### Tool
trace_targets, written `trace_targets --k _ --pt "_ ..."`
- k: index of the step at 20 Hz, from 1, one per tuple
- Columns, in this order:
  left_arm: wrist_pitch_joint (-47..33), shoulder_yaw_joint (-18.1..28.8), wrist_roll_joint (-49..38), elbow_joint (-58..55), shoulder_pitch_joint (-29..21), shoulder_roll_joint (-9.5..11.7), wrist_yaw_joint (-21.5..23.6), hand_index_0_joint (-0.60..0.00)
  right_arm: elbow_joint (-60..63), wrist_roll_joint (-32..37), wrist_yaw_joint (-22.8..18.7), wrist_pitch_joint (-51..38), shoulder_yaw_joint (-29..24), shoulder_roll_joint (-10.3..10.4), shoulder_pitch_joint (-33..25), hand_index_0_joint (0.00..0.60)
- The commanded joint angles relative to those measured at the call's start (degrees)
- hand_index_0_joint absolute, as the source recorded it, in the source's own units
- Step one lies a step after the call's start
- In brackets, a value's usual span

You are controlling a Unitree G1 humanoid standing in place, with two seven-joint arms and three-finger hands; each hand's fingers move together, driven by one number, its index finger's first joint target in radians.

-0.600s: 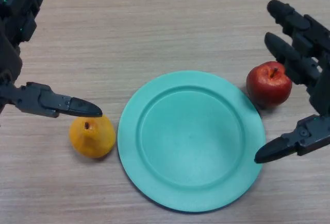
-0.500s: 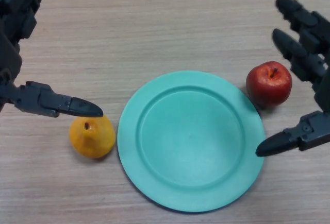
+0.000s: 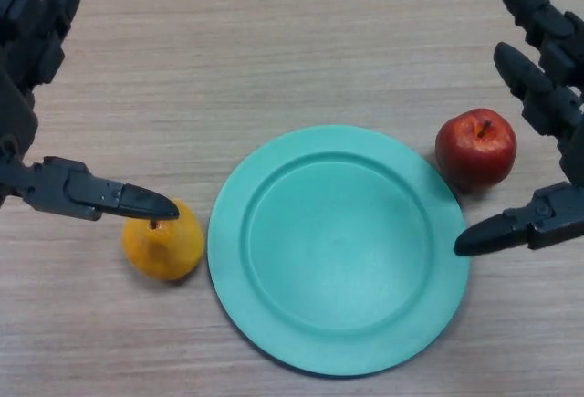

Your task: Pick up the red apple and place it on the plate

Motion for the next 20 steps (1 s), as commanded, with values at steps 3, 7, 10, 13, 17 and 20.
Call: trace_targets --k 3,7,10,13,17,20 --pt "-6.1 6.2 -3.3 -1.9 -1.3 2.5 0.9 0.000 9.9 1.4 -1.9 -15.9 -4.8 -4.9 -7.2 0.000" --pt "-8.3 4.9 -1.6 0.3 -2.1 2.8 0.4 0.000 29.9 -3.7 -1.5 -29.8 -3.5 -6.2 -13.2 0.000" --pt "-9.4 4.9 -1.6 1.5 -1.7 2.2 0.5 0.000 42.8 -7.0 -2.4 -38.7 -2.0 -6.2 -15.9 0.000" --pt "-8.9 4.4 -2.1 1.6 -2.0 2.1 1.1 0.000 61.0 -12.6 -3.8 -49.2 0.4 -5.7 -20.6 0.000" --pt "-8.7 5.0 -3.1 2.3 -2.9 2.8 1.3 0.000 72.5 -18.9 -9.0 -54.3 2.8 -4.0 -24.1 0.149" --pt "-9.5 4.7 -2.9 2.4 -2.7 2.5 1.7 0.000 77.9 -21.3 -14.0 -55.3 3.4 -2.4 -26.9 0.500"
